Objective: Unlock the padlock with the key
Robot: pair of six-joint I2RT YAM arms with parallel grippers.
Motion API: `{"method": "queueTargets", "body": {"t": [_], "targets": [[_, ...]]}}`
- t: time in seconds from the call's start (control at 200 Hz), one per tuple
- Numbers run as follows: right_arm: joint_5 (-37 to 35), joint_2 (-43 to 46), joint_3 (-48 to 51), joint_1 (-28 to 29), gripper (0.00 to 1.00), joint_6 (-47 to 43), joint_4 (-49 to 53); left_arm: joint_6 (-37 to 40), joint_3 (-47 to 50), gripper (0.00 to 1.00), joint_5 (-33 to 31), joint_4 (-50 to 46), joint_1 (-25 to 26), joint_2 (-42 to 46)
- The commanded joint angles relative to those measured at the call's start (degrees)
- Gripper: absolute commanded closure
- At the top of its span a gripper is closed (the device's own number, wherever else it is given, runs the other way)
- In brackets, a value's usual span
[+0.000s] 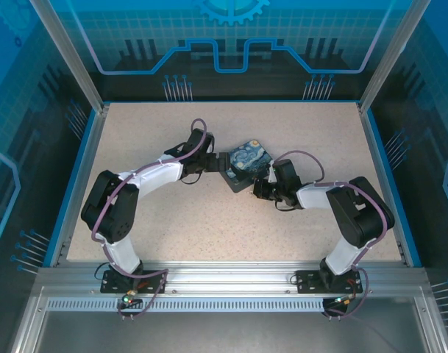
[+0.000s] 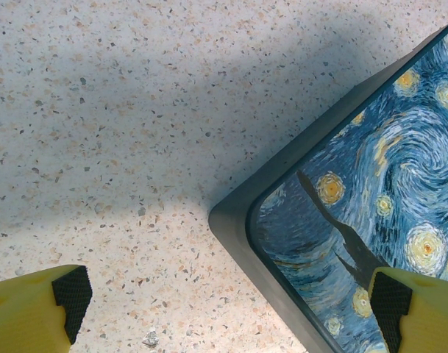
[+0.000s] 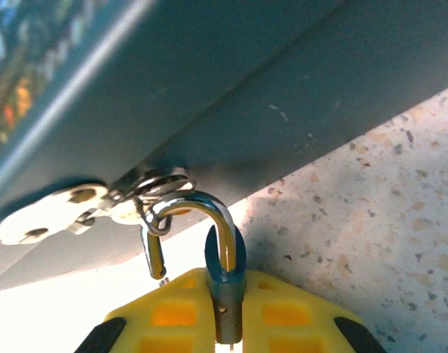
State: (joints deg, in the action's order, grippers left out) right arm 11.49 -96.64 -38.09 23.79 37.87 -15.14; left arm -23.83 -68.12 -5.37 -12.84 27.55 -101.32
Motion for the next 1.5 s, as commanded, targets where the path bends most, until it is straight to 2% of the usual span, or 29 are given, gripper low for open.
{"method": "queueTargets", "body": {"t": [0.0, 0.06, 0.255, 0.93, 1.496], "targets": [[1.0, 0.2, 1.1, -0.9, 0.96, -0.1, -1.5, 0.7, -1.8, 0.01, -0.6, -1.0, 0.3, -0.5], [1.0, 0.6, 1.3, -1.0, 1.00, -0.2, -1.5, 0.9, -1.7, 0.01, -1.0, -1.2, 0.3, -0.5], [2.3, 0.9, 2.1, -2.0, 1.00, 1.6, -3.2, 2.8, -1.4, 0.01, -3.9, -2.0, 1.0, -1.0], [5.1, -1.2, 4.1, -2.4, 1.00, 13.2, -10.1, 11.2, -1.9, 0.01, -18.8, -4.7, 8.4, -3.8], [4.8, -2.6, 5.6, -3.0, 1.00, 25.2, -19.6, 11.6, 0.3, 0.01, -19.3, -4.7, 9.9, -4.3]]}}
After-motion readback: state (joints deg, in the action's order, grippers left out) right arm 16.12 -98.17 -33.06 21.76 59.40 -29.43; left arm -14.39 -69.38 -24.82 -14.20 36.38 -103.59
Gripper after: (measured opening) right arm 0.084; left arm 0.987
